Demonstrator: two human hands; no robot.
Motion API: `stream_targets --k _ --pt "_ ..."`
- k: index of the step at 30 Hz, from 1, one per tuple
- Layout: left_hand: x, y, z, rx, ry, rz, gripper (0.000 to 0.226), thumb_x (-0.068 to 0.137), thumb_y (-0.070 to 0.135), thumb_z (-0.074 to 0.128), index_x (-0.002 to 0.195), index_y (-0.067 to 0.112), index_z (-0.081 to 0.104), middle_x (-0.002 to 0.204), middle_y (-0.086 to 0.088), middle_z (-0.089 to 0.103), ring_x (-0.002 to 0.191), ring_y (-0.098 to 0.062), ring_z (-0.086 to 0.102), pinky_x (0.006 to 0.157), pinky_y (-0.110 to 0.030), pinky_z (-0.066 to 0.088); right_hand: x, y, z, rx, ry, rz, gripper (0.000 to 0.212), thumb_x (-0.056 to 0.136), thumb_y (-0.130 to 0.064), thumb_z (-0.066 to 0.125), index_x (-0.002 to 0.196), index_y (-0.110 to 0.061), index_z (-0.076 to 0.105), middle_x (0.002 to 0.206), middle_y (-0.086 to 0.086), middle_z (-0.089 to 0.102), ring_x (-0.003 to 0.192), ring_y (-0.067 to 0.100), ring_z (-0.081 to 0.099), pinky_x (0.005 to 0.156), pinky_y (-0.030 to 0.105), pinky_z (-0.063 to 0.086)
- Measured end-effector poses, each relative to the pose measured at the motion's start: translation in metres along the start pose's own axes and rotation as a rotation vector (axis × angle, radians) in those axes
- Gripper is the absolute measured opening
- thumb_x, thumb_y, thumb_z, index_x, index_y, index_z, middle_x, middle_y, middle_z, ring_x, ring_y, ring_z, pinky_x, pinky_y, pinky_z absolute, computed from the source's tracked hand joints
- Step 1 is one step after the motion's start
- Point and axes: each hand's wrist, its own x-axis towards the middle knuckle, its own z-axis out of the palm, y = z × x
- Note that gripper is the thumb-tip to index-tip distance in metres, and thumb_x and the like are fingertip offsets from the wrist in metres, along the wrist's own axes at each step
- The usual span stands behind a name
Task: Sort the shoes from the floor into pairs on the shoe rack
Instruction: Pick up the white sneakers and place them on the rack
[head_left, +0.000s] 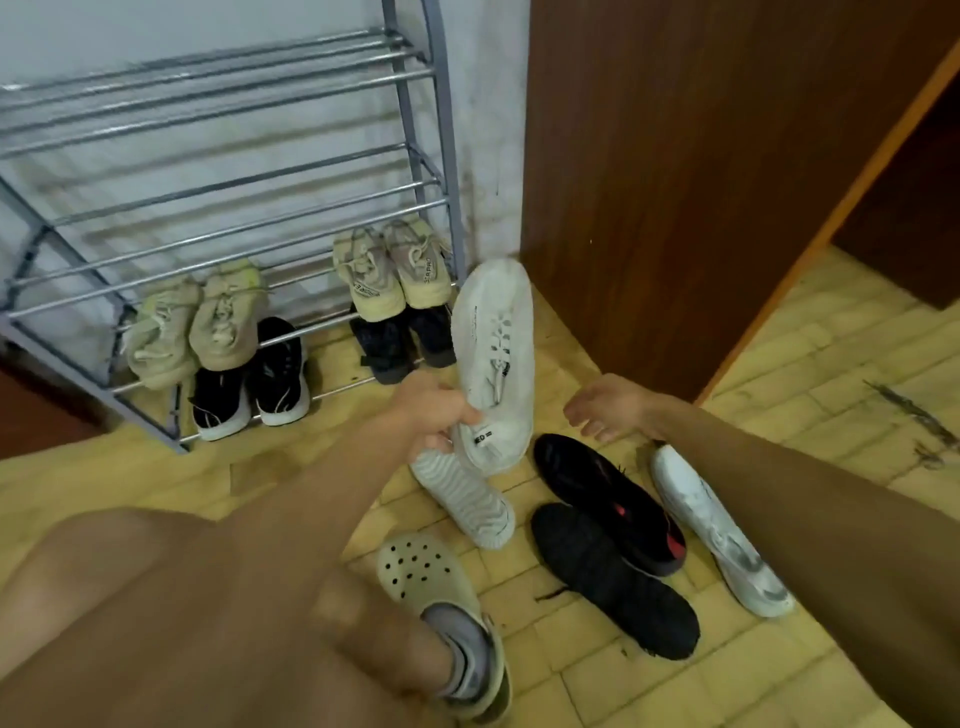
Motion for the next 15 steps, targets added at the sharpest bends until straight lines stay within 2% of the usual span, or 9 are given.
stream_targets --k 2,5,6,7,9,11,13,15 --pt "0.015 -0.023 0.004 0.001 -0.011 -0.064 0.042 0.075 0.0 0.073 0.116 0.003 0.061 0.112 -0.015 0.067 0.098 -0.029 0.065 0.082 -0.042 0.057 0.017 0.014 0.024 0.03 -0.012 0.043 0.03 0.092 -0.018 0.057 0.119 -0.004 0.062 0.113 0.01 0.064 0.094 0.02 0.062 0.066 0.022 0.054" --pt "0.033 -0.05 -0.002 0.006 -0.02 -0.152 0.048 0.077 0.002 0.072 0.122 0.005 0.057 0.117 -0.013 0.065 0.098 -0.026 0.063 0.067 -0.036 0.056 0.044 0.03 0.067 0.077 -0.03 0.097 0.038 0.09 -0.017 0.059 0.123 0.003 0.059 0.099 0.009 0.059 0.09 0.02 0.057 0.072 0.027 0.051" --pt "0.038 -0.055 -0.005 0.02 -0.02 -0.175 0.049 0.078 0.003 0.072 0.124 0.005 0.055 0.115 -0.012 0.065 0.095 -0.025 0.063 0.061 -0.032 0.052 0.052 0.034 0.083 0.067 -0.039 0.106 0.042 0.091 -0.017 0.058 0.128 0.004 0.055 0.102 0.011 0.059 0.093 0.021 0.057 0.075 0.03 0.05" --pt "0.042 -0.061 -0.009 0.031 -0.011 -0.19 0.048 0.08 0.005 0.071 0.124 0.005 0.055 0.108 -0.01 0.066 0.087 -0.022 0.063 0.055 -0.029 0.049 0.058 0.038 0.099 0.038 -0.049 0.109 0.047 0.092 -0.018 0.058 0.133 0.003 0.05 0.114 0.015 0.058 0.103 0.023 0.056 0.082 0.032 0.049" --pt "0.05 -0.069 -0.016 0.009 0.015 -0.211 0.042 0.081 0.004 0.07 0.12 0.004 0.058 0.089 -0.005 0.065 0.072 -0.015 0.06 0.044 -0.024 0.046 0.068 0.045 0.127 0.003 -0.053 0.115 0.059 0.091 -0.024 0.06 0.142 -0.003 0.04 0.141 0.014 0.044 0.124 0.027 0.048 0.098 0.036 0.048" --pt "0.055 -0.076 -0.022 -0.019 0.034 -0.24 0.039 0.08 0.002 0.07 0.117 0.006 0.057 0.081 -0.002 0.062 0.067 -0.013 0.059 0.034 -0.022 0.045 0.075 0.052 0.151 -0.01 -0.036 0.13 0.065 0.089 -0.027 0.061 0.144 -0.006 0.034 0.146 0.014 0.039 0.128 0.03 0.045 0.1 0.039 0.047" --pt "0.059 -0.085 -0.027 -0.019 0.054 -0.256 0.04 0.079 0.003 0.072 0.116 0.005 0.057 0.085 -0.004 0.064 0.069 -0.015 0.061 0.038 -0.023 0.047 0.081 0.056 0.172 -0.032 -0.048 0.138 0.066 0.089 -0.028 0.059 0.143 -0.005 0.031 0.143 0.016 0.042 0.126 0.031 0.047 0.095 0.037 0.047" --pt "0.061 -0.093 -0.027 -0.027 0.074 -0.271 0.041 0.077 0.003 0.074 0.114 0.002 0.058 0.094 -0.011 0.066 0.079 -0.023 0.064 0.055 -0.031 0.052 0.086 0.06 0.191 -0.049 -0.086 0.12 0.07 0.091 -0.032 0.057 0.146 -0.005 0.023 0.145 0.015 0.04 0.127 0.032 0.046 0.089 0.032 0.043"
